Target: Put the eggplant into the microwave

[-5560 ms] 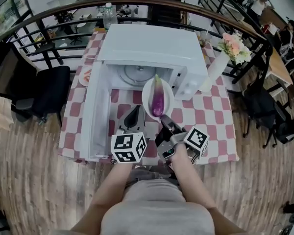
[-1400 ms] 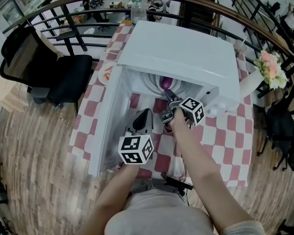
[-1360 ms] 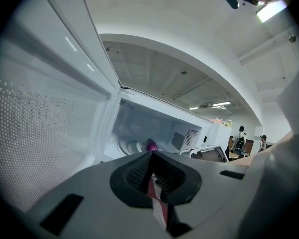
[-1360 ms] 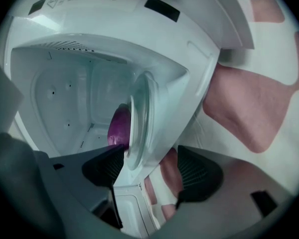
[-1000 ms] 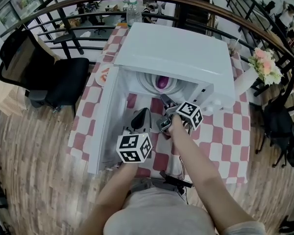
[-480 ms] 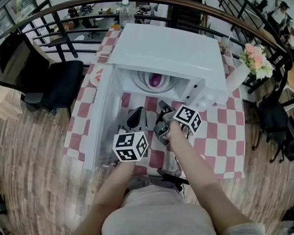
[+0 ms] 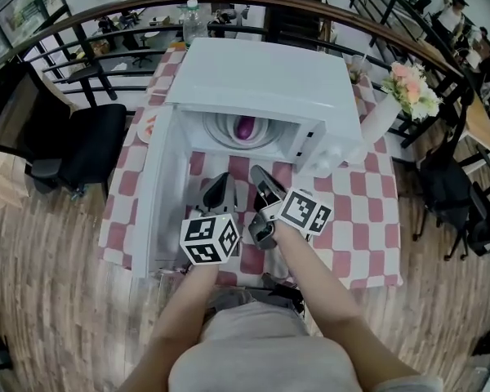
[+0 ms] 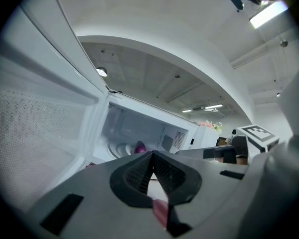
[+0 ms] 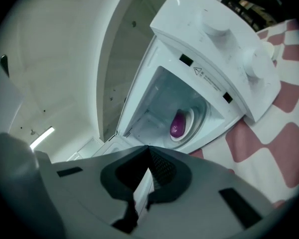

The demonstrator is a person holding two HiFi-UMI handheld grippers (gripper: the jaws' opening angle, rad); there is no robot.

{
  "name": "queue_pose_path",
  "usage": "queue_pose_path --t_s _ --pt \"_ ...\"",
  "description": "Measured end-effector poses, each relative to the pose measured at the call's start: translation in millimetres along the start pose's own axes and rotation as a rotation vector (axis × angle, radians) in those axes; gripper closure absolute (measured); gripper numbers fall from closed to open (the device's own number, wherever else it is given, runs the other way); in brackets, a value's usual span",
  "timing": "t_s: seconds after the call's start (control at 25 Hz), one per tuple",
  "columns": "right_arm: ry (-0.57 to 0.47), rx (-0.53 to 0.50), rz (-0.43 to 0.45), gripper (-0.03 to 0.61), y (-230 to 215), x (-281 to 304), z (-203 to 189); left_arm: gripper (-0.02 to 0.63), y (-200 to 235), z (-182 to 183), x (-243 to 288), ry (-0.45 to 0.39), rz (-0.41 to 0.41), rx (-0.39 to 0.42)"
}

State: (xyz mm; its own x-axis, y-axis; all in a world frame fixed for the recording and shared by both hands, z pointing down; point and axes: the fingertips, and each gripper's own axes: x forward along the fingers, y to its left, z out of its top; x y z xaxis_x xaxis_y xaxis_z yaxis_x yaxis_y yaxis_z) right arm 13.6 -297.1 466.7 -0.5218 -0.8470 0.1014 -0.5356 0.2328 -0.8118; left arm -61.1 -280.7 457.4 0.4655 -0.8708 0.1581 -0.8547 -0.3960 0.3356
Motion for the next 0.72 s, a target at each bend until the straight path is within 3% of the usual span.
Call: queue_pose_path --t_s 0.32,0.52,0.72 --pt "-0.035 -0.305 -0.016 0.555 20.1 -20.6 2.2 0.609 -12.3 -3.2 3.4 0.004 -0.031 0.051" --pt "-0.097 -0.509 -0.076 0.555 24.0 -32.1 2.1 0.609 -17.4 -4.3 4.7 0.007 -0.048 0.076" --pt "-0.104 -0.627 -0.1 0.555 23.6 -37.3 -1.4 0.609 -22.6 -5.2 4.6 0.007 -0.062 0.093"
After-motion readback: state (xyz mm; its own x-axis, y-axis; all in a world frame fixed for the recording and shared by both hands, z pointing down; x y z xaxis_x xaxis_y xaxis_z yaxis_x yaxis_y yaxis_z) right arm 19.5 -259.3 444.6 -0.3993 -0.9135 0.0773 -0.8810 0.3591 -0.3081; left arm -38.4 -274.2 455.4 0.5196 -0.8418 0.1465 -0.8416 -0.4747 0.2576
